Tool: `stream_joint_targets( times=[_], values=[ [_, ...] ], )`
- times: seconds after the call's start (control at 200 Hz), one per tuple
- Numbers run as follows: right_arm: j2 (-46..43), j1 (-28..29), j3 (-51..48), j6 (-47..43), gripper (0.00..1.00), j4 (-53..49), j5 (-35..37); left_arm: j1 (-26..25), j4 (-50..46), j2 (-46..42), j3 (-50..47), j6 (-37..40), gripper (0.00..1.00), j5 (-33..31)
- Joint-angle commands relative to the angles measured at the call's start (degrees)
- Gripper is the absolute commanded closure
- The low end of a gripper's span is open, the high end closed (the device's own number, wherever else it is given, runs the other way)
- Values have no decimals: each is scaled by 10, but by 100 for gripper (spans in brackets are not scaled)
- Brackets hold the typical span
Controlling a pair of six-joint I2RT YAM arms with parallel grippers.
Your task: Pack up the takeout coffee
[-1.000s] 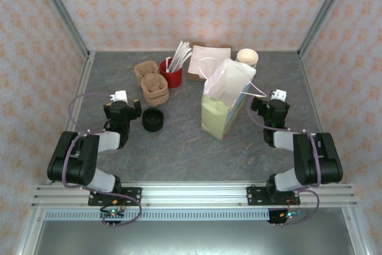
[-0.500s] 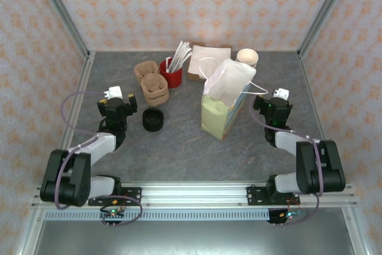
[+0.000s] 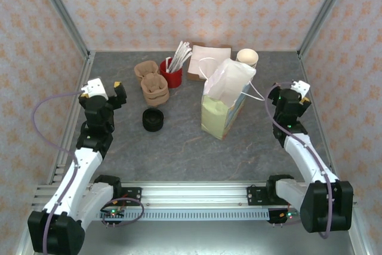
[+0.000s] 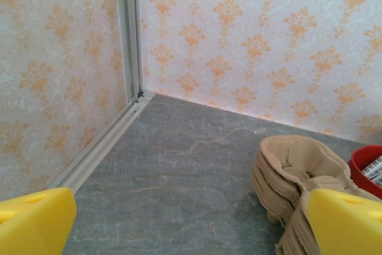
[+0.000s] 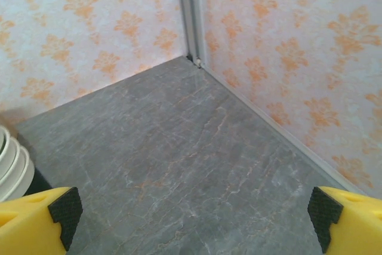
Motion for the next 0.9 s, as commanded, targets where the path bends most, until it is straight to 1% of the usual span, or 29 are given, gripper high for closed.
stream_joint_targets(
  times=[0.0, 0.06, 0.105, 0.15, 0.205, 0.245, 0.295, 0.435, 0.545, 0.711, 0.896],
  values=[
    [22, 1, 110, 114, 1, -155, 37, -3, -109, -15, 59, -45, 0, 7],
    [54, 1, 175, 149, 1, -227, 10, -3, -162, -13, 93, -90, 0, -8],
    [86, 2, 230, 162, 0, -279, -39, -3, -212, -4, 126, -126, 0, -19],
    [117, 2, 272, 174, 1, -312, -85, -3, -247, 5, 155, -133, 0, -4],
    [146, 1, 318, 202, 3, -349, -121, -3, -281, 15, 183, -149, 0, 10],
    [162, 2, 340, 209, 5, -363, -153, -3, -303, 21, 199, -165, 0, 16],
    [188, 1, 374, 214, 10, -375, -198, -2, -332, 29, 221, -176, 0, 30],
    [250, 2, 446, 231, 18, -401, -272, -3, -373, 50, 254, -181, 0, 86],
    [290, 8, 487, 237, 20, -409, -289, -3, -382, 54, 260, -178, 0, 122],
    [343, 23, 546, 237, 26, -422, -286, -3, -384, 54, 262, -172, 0, 164],
    [394, 34, 603, 234, 36, -434, -272, -3, -392, 47, 262, -165, 0, 176]
  ],
)
